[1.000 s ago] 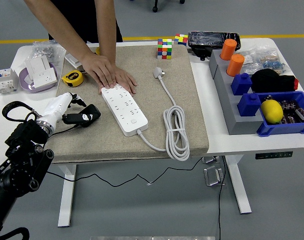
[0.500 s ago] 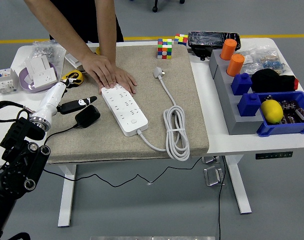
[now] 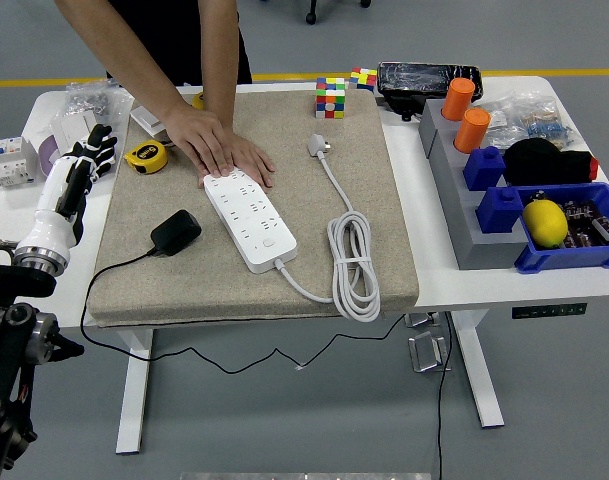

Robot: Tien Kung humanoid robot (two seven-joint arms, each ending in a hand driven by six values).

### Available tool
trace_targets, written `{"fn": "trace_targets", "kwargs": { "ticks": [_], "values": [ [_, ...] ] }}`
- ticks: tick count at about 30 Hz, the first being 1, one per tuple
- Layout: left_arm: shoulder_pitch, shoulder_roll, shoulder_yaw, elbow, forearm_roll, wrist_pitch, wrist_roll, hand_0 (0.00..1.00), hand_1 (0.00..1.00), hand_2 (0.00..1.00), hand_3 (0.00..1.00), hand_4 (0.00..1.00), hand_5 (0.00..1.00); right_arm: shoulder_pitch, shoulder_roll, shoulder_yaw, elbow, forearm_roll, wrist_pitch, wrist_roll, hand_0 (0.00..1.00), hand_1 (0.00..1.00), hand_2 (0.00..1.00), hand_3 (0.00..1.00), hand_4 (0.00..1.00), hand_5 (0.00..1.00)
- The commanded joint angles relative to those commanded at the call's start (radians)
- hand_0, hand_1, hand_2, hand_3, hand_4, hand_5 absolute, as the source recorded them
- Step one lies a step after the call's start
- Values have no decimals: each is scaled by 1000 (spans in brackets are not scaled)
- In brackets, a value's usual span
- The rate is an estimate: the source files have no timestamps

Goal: Pick up the plug,place it near the board,insert it into the board,press the button

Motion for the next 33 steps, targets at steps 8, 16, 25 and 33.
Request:
{"fn": "trace_targets", "kwargs": {
  "ticks": [8,16,25,33],
  "values": [
    [23,0,-35,24,-332,-7,8,897,938,902,883,998,998,-2,5,10,1,-1,-2,1,774,699,690,755,998,998],
    [39,0,-39,22,-523,-8,13,897,936,899,873,998,998,-5,11,12,0,1,-2,3,775,699,690,756,998,998],
    [38,0,-42,10,-518,-11,13,889,922,887,864,998,998,-10,11,10,0,3,-1,2,775,700,690,756,998,998],
    [51,0,-28,-19,-343,0,-1,884,906,872,850,998,998,-13,15,6,-2,2,-23,13,775,712,707,758,998,998]
  ]
}}
